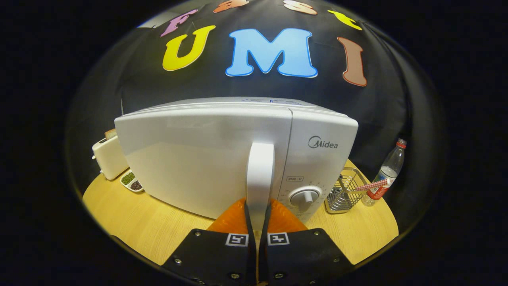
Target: Open the microwave, put the food inside, and close the microwave door.
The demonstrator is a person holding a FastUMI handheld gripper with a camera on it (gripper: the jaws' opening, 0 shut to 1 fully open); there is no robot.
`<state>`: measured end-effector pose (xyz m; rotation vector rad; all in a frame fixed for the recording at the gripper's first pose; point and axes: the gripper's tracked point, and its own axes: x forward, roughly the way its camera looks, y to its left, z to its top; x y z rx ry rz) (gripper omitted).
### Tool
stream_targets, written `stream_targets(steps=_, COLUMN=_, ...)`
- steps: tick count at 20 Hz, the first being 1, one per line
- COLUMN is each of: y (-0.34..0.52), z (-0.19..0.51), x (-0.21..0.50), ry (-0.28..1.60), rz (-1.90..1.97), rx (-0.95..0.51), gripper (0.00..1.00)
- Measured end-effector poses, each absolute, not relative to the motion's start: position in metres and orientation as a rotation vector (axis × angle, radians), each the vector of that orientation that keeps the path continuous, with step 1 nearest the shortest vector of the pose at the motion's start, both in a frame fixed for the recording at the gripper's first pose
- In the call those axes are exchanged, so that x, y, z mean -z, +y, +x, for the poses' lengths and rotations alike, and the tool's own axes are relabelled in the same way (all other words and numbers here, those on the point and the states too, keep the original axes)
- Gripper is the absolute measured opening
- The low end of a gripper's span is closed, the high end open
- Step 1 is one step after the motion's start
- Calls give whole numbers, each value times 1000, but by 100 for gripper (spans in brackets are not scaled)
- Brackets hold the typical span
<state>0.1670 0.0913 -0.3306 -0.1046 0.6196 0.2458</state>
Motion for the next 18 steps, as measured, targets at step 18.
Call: stream_targets(steps=18, y=103, z=88, x=319, ry=689, rz=-88, rx=-253, gripper=11)
